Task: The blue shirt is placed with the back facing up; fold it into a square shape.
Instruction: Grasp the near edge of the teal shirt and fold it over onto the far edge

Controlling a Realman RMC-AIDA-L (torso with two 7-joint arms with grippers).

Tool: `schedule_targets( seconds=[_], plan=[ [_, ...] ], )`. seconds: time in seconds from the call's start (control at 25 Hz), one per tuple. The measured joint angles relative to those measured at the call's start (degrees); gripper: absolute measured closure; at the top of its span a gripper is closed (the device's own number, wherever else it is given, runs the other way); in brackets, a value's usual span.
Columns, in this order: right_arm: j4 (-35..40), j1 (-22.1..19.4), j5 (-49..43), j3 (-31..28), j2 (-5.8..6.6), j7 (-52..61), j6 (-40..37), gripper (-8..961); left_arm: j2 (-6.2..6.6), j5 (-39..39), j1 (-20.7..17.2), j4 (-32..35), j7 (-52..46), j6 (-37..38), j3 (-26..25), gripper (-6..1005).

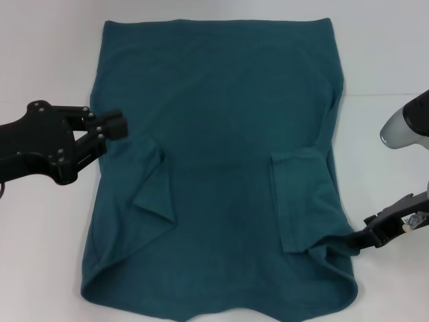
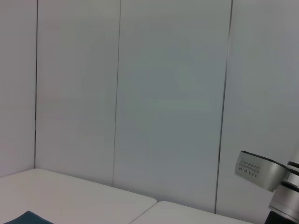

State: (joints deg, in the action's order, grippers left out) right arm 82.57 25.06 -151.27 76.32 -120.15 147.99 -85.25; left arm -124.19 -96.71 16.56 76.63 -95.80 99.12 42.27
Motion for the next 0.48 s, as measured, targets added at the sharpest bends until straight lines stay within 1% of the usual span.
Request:
schedule_targets(
  seconds=[0.24,0.48],
  plan=[
    [-2.7,1.4,-1.5,0.6,0.04,0.1,0.2,404,0.0,0.0,-0.1,-0.5,0.5,-0.4,0.0,903],
    [-4.2,3.0,-2.7,1.8,-0.09,1.4,2.1,419,0.0,-0.1,0.0,-1.0,1.0,-0.5,0.0,904]
  ],
)
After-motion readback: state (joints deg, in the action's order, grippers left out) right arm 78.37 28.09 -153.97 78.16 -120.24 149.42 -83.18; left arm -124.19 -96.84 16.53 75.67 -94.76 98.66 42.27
